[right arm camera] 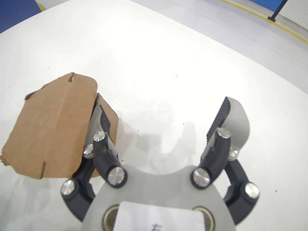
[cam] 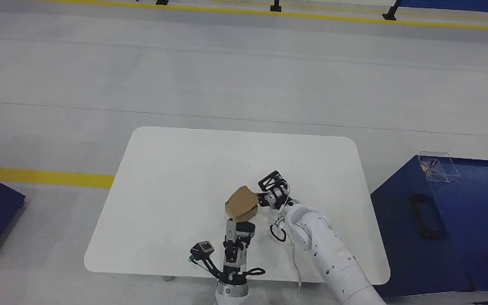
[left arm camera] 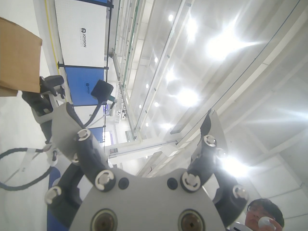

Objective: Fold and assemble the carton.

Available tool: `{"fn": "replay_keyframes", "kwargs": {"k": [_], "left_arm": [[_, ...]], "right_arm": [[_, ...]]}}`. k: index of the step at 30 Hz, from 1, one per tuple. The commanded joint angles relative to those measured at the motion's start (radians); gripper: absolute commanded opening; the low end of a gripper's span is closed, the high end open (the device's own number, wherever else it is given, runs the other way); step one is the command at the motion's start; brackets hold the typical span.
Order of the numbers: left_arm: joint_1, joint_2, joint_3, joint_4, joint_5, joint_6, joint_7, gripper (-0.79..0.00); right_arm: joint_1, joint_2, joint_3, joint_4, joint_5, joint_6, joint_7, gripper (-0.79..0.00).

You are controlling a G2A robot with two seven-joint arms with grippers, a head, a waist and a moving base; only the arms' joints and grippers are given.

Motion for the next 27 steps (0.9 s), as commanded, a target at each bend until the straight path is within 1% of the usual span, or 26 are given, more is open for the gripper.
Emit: {"fn": "replay_keyframes", "kwargs": {"k": [1, 9, 10, 11, 12, 13, 15, 16, 18, 20, 21, 23, 25, 27], "left_arm": [[0.009, 0.007, -0.01, -0.008, -0.009, 0.05, -0.06, 0.0], [0.009, 0.007, -0.01, -0.008, -0.009, 0.05, -0.06, 0.0], [0.01, 0.007, -0.016, -0.008, -0.018, 0.06, -0.051, 0.0], [0.01, 0.007, -0.036, -0.025, -0.058, 0.087, -0.028, 0.0], [0.009, 0.008, -0.049, -0.051, -0.095, 0.111, -0.038, 0.0], [0.016, 0.013, -0.066, -0.076, -0.113, 0.152, -0.066, 0.0], [0.027, 0.023, -0.121, -0.138, -0.061, 0.285, -0.067, 0.0], [0.035, 0.028, -0.135, -0.17, -0.034, 0.363, -0.088, 0.0], [0.032, 0.037, -0.165, -0.233, 0.035, 0.591, -0.129, 0.0], [0.031, 0.045, -0.177, -0.288, 0.124, 0.75, -0.177, 0.0], [0.029, 0.048, -0.178, -0.312, 0.156, 0.808, -0.205, 0.0], [0.021, 0.053, -0.183, -0.343, 0.168, 0.899, -0.283, 0.0], [0.001, 0.06, -0.196, -0.351, 0.2, 0.967, -0.36, 0.0], [-0.002, 0.061, -0.198, -0.348, 0.215, 0.981, -0.364, 0.0]], "right_arm": [[0.006, 0.0, 0.006, 0.015, 0.018, -0.008, 0.026, 0.0], [0.006, 0.0, 0.006, 0.015, 0.018, -0.008, 0.026, 0.0], [0.006, 0.0, 0.006, 0.015, 0.018, -0.008, 0.026, 0.0], [0.0, 0.002, 0.013, 0.007, 0.013, 0.012, 0.02, 0.0], [-0.007, 0.005, 0.025, -0.006, 0.012, 0.029, 0.015, 0.0], [-0.015, 0.009, 0.04, -0.02, 0.011, 0.04, 0.015, 0.0], [-0.034, 0.018, 0.074, -0.058, 0.012, 0.052, 0.009, 0.0], [-0.045, 0.023, 0.089, -0.077, 0.011, 0.05, 0.015, 0.0], [-0.066, 0.032, 0.119, -0.122, 0.019, 0.038, 0.034, 0.0], [-0.09, 0.038, 0.142, -0.168, 0.044, 0.025, 0.053, 0.0], [-0.1, 0.04, 0.15, -0.189, 0.062, 0.011, 0.068, 0.0], [-0.115, 0.043, 0.154, -0.224, 0.088, -0.043, 0.095, 0.0], [-0.115, 0.043, 0.154, -0.224, 0.088, -0.043, 0.095, 0.0], [-0.115, 0.043, 0.154, -0.224, 0.088, -0.043, 0.095, 0.0]]}}
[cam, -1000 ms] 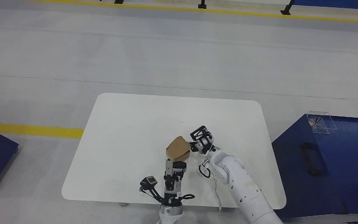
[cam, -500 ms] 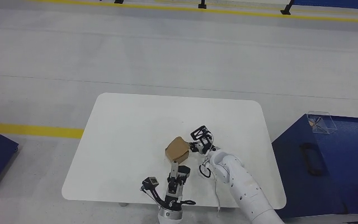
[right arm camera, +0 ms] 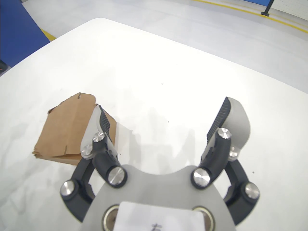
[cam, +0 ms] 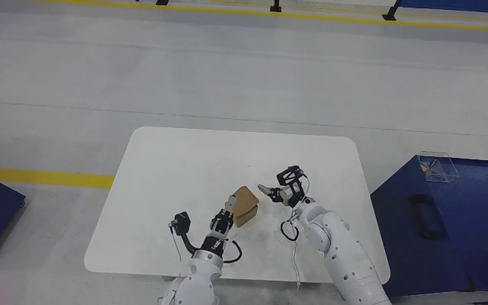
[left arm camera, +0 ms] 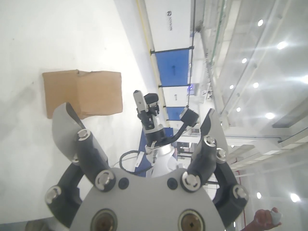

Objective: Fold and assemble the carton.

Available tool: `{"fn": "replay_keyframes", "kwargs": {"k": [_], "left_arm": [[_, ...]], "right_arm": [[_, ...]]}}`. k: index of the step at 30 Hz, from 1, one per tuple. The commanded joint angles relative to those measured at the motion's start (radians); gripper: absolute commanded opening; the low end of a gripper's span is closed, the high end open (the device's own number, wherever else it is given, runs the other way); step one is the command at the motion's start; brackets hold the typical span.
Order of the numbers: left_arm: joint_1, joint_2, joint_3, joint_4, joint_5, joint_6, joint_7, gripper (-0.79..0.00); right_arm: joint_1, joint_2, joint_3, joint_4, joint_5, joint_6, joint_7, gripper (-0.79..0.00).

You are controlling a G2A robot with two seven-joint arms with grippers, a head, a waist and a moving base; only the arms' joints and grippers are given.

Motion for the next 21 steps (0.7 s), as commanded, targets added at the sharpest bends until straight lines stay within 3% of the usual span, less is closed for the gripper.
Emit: {"fn": "replay_keyframes", "kwargs": {"k": [1, 11, 17, 21], "left_arm": [[0.0, 0.0, 0.0, 0.002, -0.003, -0.006, 0.002, 0.0], [0.0, -0.001, -0.007, 0.014, -0.041, 0.009, -0.016, 0.0], [-0.119, 0.012, -0.08, 0.076, -0.037, 0.224, -0.17, 0.0], [-0.168, 0.019, -0.075, 0.121, 0.017, 0.287, -0.232, 0.0]], "right_arm": [[0.0, 0.0, 0.0, 0.001, -0.001, 0.008, -0.001, 0.0], [-0.007, -0.004, 0.002, -0.007, 0.03, 0.038, -0.019, 0.0], [0.004, -0.019, -0.049, 0.024, 0.025, 0.116, -0.036, 0.0], [0.032, -0.03, -0.085, 0.067, 0.005, 0.164, -0.033, 0.0]]}}
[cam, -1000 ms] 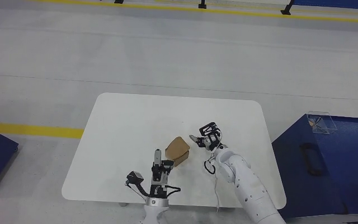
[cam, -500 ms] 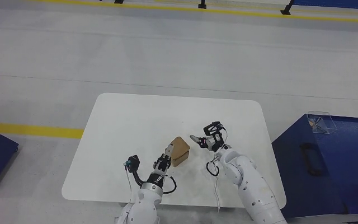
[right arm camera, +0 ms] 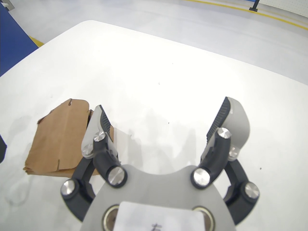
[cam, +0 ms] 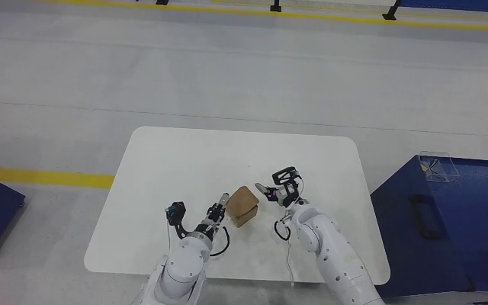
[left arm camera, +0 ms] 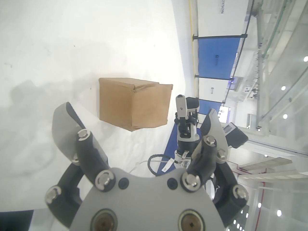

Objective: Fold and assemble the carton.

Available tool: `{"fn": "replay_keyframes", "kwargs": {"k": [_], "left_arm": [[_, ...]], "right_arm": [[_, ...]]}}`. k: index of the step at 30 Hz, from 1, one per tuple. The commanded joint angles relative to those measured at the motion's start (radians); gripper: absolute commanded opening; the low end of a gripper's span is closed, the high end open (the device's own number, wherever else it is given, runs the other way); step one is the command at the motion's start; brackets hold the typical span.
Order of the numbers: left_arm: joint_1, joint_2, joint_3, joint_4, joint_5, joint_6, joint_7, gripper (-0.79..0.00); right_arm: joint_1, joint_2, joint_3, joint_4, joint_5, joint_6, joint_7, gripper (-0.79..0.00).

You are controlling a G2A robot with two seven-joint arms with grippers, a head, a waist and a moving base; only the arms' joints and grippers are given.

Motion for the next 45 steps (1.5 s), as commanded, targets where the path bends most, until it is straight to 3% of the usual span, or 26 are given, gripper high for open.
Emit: {"fn": "replay_keyframes", "kwargs": {"k": [1, 10, 14, 19, 22, 27, 30, 45], "left_arm": [[-0.023, 0.001, 0.006, 0.03, 0.013, 0.013, -0.013, 0.0], [-0.076, -0.005, 0.036, 0.157, -0.039, -0.037, -0.005, 0.0], [-0.089, -0.005, 0.031, 0.187, -0.062, -0.053, 0.004, -0.111], [-0.1, -0.006, 0.027, 0.213, -0.089, -0.076, 0.02, -0.142], [-0.104, -0.006, 0.025, 0.221, -0.106, -0.085, 0.023, -0.228], [-0.105, -0.005, 0.027, 0.224, -0.115, -0.097, 0.031, -0.209], [-0.106, -0.005, 0.031, 0.226, -0.118, -0.1, 0.035, -0.249], [-0.12, -0.003, 0.054, 0.244, -0.113, -0.097, 0.05, -0.265]], "right_arm": [[0.012, -0.006, -0.015, 0.021, 0.005, 0.013, 0.0, 0.0], [0.054, -0.021, -0.052, 0.089, 0.037, -0.003, 0.023, 0.0], [0.066, -0.026, -0.062, 0.108, 0.043, -0.003, 0.021, 0.0], [0.071, -0.03, -0.07, 0.115, 0.06, -0.019, 0.022, 0.0], [0.07, -0.03, -0.067, 0.113, 0.068, -0.025, 0.019, 0.0], [0.065, -0.029, -0.061, 0.105, 0.07, -0.032, 0.017, 0.0], [0.06, -0.029, -0.064, 0.101, 0.064, -0.032, 0.016, 0.0], [0.042, -0.035, -0.09, 0.092, 0.009, 0.015, -0.027, 0.0]]}}
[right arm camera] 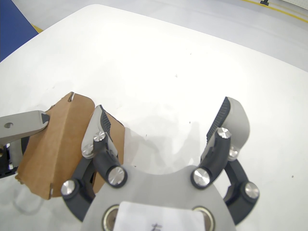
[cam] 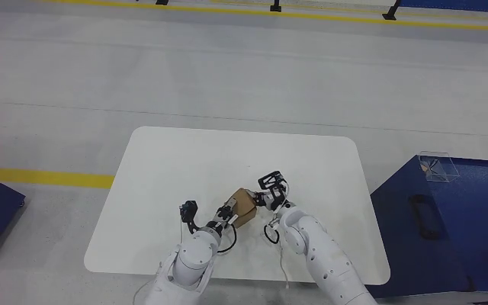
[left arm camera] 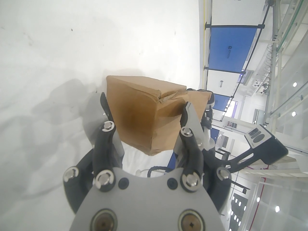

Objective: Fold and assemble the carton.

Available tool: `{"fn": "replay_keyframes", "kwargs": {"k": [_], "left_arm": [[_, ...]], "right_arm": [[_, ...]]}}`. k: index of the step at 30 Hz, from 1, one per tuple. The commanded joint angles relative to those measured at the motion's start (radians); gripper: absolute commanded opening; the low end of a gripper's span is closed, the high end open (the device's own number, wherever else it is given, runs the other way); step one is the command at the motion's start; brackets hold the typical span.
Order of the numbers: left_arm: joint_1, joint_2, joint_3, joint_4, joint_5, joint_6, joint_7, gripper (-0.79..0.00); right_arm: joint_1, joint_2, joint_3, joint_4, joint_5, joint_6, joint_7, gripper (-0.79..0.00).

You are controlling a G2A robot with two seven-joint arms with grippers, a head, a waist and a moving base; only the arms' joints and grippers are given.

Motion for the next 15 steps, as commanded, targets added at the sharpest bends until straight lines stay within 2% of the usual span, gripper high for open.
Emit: {"fn": "replay_keyframes", "kwargs": {"k": [1, 7, 15], "left_arm": [[-0.001, 0.0, 0.001, 0.001, -0.001, 0.001, 0.0, -0.262], [-0.002, 0.002, 0.006, 0.001, -0.001, 0.002, 0.004, -0.283], [0.0, 0.003, 0.013, 0.0, -0.003, -0.004, 0.013, -0.259]], "right_arm": [[-0.001, 0.0, -0.001, -0.001, -0.002, -0.001, -0.001, 0.0], [-0.001, -0.001, 0.002, 0.001, -0.006, 0.007, -0.004, 0.0], [-0.003, -0.001, 0.011, -0.003, -0.006, 0.011, -0.015, 0.0]]}}
